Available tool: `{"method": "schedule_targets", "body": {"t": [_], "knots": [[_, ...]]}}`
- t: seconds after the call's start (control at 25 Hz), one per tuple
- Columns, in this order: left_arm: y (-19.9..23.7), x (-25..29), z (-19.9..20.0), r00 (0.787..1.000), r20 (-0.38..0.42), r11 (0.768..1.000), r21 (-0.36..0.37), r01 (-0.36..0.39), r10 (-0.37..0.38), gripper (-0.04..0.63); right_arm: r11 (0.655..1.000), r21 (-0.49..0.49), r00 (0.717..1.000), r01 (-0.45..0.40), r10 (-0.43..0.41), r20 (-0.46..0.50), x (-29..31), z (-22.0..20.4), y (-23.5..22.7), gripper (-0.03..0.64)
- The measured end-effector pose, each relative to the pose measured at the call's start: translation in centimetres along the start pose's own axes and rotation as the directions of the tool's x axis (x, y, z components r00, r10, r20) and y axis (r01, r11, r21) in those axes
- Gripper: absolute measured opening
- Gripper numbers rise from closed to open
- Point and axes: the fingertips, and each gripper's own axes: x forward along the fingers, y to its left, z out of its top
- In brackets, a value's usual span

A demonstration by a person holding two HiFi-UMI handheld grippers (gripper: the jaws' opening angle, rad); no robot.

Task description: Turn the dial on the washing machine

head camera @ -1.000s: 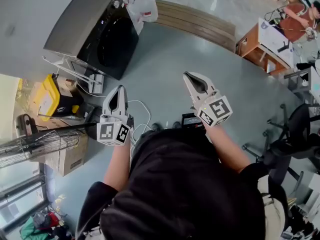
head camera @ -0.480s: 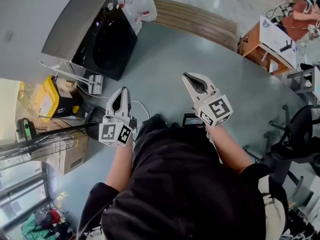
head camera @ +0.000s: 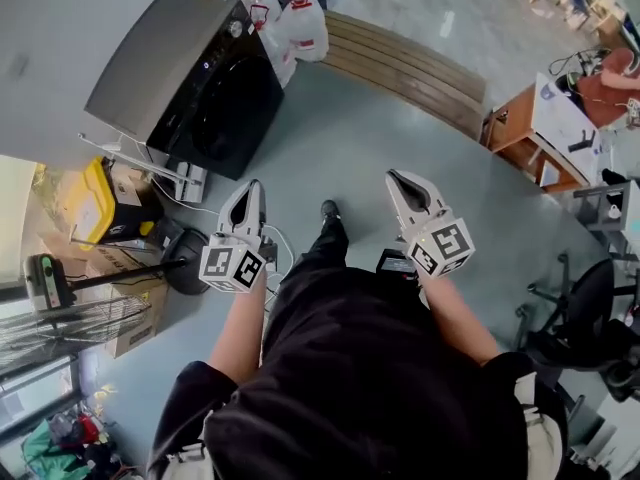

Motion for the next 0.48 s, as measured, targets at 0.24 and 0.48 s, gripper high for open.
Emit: {"method": "schedule_targets", "body": {"t": [0.24, 0.48], "knots": [[5.7, 7.7, 2.2, 0.999, 0.022, 0.998, -0.043, -0.041, 0.042, 0.014, 0.998, -0.046, 0.998, -0.051, 0.049, -0.048, 8.4, 2.5, -4.9, 0.025], [10.8, 15.1, 2.7, 0.997, -0.005, 0.995, -0.06, -0.074, 0.074, 0.015, 0.988, -0.088, 0.991, -0.129, 0.126, -0.041, 17.6, 5.4, -8.1, 0.025]]}}
